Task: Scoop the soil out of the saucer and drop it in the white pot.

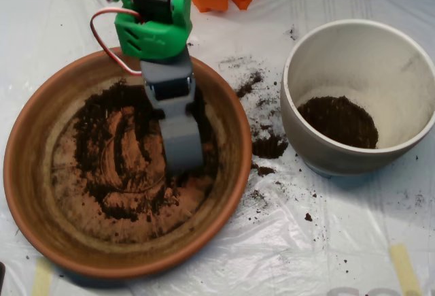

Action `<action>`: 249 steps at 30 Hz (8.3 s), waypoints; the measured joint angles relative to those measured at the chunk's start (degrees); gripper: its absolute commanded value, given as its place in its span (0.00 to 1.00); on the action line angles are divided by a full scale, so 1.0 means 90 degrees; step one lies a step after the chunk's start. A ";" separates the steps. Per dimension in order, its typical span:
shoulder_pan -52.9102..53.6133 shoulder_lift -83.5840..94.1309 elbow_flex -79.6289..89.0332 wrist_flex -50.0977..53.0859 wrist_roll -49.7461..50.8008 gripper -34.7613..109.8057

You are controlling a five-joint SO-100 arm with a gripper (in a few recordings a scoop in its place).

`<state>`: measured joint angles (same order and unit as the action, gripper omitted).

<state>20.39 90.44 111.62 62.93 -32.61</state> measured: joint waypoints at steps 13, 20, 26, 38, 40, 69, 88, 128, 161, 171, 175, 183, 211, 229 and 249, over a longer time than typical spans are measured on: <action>0.0039 -0.1318 -0.0713 0.0186 -0.0850 0.61; 0.0166 -0.1377 -0.0781 0.0322 -0.1338 0.52; 0.0381 -0.1172 -0.0664 0.0098 -0.1670 0.42; 0.0703 0.0078 0.0771 -0.0879 -0.1885 0.38; 0.0703 0.0322 0.1055 -0.1084 -0.1953 0.38; -0.0645 0.1650 0.0576 0.0576 -0.0078 0.24; -0.2656 0.2773 -0.2314 0.2197 0.1924 0.24; -0.3311 0.0635 -0.5410 0.3242 0.3057 0.54; -0.0420 0.1113 0.0918 -0.0459 0.0459 0.55; -0.0195 0.0723 0.0908 -0.0498 0.0098 0.53; 0.0303 0.0723 0.0908 -0.0674 0.1025 0.59; 0.1143 0.0537 0.0898 -0.0908 0.1895 0.59; 0.1543 0.0244 0.0850 -0.0781 0.0596 0.32; 0.0918 0.0557 0.0957 -0.0566 0.0801 0.24; -0.1211 0.2637 -0.0742 0.1318 0.2588 0.24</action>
<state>9.49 114.17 104.94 74.79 -9.32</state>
